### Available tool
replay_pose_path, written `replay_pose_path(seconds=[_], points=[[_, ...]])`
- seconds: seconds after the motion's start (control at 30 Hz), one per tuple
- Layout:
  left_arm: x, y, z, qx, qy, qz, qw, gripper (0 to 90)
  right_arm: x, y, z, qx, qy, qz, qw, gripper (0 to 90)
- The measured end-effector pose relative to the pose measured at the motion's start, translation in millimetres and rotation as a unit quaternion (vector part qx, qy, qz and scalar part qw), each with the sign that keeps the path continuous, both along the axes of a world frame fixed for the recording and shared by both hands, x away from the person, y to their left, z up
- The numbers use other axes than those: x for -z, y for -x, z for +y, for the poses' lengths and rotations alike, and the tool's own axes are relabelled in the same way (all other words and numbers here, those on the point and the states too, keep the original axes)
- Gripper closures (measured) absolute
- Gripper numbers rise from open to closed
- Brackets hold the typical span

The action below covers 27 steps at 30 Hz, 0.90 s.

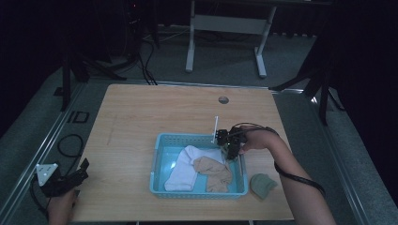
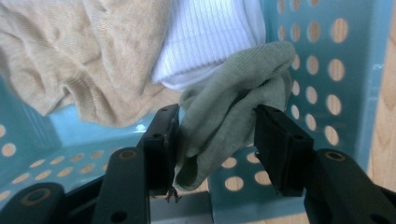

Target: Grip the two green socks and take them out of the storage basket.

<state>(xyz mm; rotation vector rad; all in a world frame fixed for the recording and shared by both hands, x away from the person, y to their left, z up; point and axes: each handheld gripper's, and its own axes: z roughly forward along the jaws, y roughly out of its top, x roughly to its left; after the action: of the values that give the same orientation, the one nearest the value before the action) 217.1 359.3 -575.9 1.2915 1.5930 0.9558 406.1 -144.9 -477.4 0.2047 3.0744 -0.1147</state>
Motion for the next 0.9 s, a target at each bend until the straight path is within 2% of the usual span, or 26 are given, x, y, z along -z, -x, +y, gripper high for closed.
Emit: replay_pose_path(seconds=[0.07,0.1,0.13,0.23,0.3,0.47,0.6,0.9], points=[[0.0,0.1,0.1,0.0,0.0,0.0,1.0,0.7,0.0,0.0,0.0,0.0,0.0,0.0,1.0,51.8],[0.0,0.1,0.0,0.0,0.0,0.0,1.0,0.7,4.4,0.6,1.8,0.003,0.007,-0.002,1.0,60.8],[0.0,0.1,0.0,0.0,0.0,0.0,1.0,0.7,4.4,0.6,1.8,0.003,0.007,-0.002,1.0,60.8],[0.0,-0.1,0.1,-0.001,0.0,0.001,1.0,0.7,8.1,1.8,2.2,0.001,0.011,-0.001,0.9999,76.6],[0.0,-0.2,0.1,-0.001,0.001,0.001,1.0,0.7,8.0,3.0,2.8,0.001,0.015,-0.007,0.9999,80.6],[0.0,-0.2,0.1,-0.002,0.001,0.001,1.0,0.7,1.7,5.5,3.8,-0.002,0.013,-0.015,0.9998,81.9],[0.0,0.0,0.2,-0.002,0.0,0.0,1.0,0.7,-18.4,8.1,2.6,0.001,-0.008,-0.023,0.9997,82.1],[0.1,0.4,0.1,0.0,0.001,-0.003,1.0,0.7,-49.0,14.6,-0.1,-0.001,-0.027,-0.032,0.9991,82.1]])
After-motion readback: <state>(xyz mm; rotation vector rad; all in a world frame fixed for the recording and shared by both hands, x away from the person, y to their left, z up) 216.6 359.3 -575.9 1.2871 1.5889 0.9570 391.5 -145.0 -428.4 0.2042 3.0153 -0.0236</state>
